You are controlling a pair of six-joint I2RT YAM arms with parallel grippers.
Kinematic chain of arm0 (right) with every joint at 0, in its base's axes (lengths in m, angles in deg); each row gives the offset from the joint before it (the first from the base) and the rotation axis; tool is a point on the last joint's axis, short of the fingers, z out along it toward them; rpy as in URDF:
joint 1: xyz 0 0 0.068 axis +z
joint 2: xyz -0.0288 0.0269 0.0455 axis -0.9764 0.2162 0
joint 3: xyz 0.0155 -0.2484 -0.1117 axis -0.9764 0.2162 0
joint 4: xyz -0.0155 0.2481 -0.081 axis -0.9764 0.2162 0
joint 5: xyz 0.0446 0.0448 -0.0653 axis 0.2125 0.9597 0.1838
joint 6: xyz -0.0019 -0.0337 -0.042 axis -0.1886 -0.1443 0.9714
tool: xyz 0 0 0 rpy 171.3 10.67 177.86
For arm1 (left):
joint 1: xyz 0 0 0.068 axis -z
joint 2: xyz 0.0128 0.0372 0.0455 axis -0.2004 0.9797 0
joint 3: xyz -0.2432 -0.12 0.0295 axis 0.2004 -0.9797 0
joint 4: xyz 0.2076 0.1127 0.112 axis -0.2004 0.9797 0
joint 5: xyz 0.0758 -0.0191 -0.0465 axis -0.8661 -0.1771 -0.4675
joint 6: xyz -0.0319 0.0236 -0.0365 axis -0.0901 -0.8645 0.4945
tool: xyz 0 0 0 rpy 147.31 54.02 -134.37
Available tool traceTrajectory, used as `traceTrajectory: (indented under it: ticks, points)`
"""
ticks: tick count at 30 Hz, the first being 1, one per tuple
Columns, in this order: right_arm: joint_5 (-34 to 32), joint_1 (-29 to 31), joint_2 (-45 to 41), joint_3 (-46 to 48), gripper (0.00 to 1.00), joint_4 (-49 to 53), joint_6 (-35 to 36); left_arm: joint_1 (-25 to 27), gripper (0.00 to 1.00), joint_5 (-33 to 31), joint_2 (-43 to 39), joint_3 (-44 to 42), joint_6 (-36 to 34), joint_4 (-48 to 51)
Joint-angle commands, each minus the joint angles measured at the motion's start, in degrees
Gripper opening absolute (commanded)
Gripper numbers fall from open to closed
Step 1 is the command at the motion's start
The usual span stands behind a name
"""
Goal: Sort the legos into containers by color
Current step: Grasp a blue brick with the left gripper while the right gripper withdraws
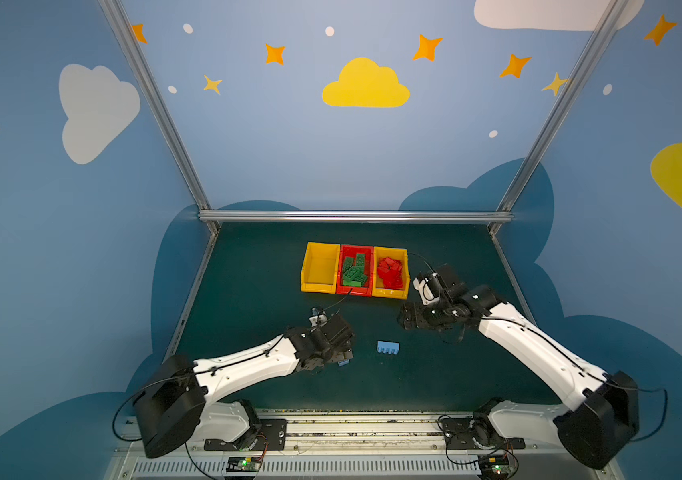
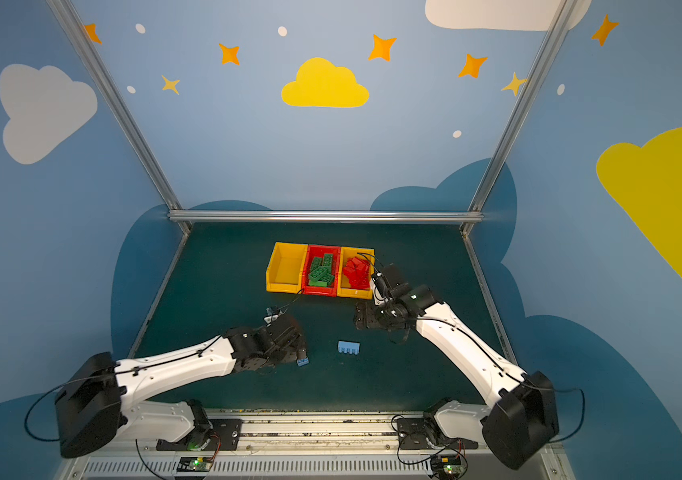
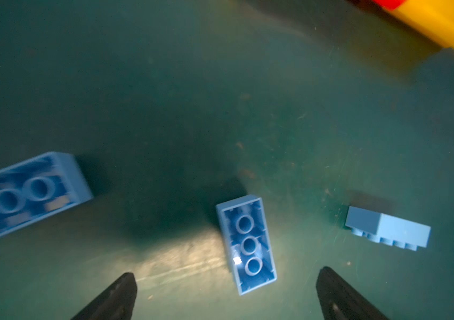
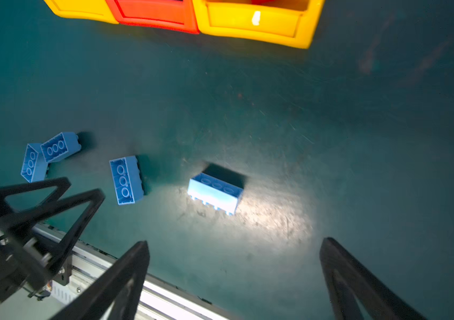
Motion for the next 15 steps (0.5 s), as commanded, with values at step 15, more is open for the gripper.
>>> traceTrajectory:
  ticks: [15]
  points:
    - [-4.75,-1.26,-13.09,6.38,0.94,1.56,-4.26,-0.02,0.65,3.93,18.04,8.97,1.25,0.64]
